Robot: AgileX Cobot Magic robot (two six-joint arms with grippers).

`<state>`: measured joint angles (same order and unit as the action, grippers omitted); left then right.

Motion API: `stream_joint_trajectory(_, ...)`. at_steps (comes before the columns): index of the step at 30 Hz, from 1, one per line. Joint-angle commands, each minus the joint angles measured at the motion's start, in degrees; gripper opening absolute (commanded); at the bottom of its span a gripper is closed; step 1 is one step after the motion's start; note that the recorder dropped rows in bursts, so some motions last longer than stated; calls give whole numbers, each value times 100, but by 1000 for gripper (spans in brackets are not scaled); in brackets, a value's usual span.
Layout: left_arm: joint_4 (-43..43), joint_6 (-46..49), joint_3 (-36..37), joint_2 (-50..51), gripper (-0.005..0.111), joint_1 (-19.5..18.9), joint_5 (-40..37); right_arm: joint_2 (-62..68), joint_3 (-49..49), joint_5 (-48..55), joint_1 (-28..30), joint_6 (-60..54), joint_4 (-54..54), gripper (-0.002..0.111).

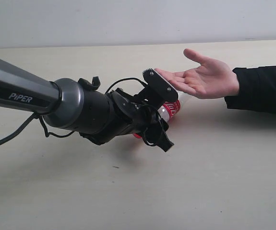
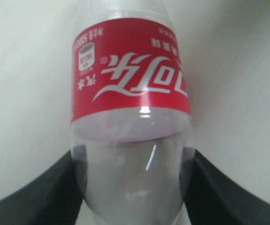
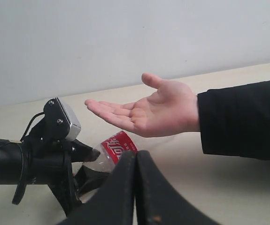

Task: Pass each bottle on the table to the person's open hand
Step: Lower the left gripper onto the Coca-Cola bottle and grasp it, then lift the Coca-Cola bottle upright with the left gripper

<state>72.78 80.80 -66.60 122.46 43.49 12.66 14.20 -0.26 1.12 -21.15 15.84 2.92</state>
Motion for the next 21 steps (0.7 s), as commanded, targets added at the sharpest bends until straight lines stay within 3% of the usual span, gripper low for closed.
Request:
stream_joint_trajectory(1,-13,3,-21,17,1,-10,88,-19,26,-13,17,-13,2,0)
stream_joint_trajectory(14,351,23,4,-232,0,-66,239,-19,26,-13,17,-13,2,0)
stream_joint_trajectory(18,750,151,113,-319,0,-291,303,-19,26,-13,17,-13,2,0)
stream_joint_trajectory(21,1546,658,227,-378,0,-506,660,-19,26,-13,17,-13,2,0)
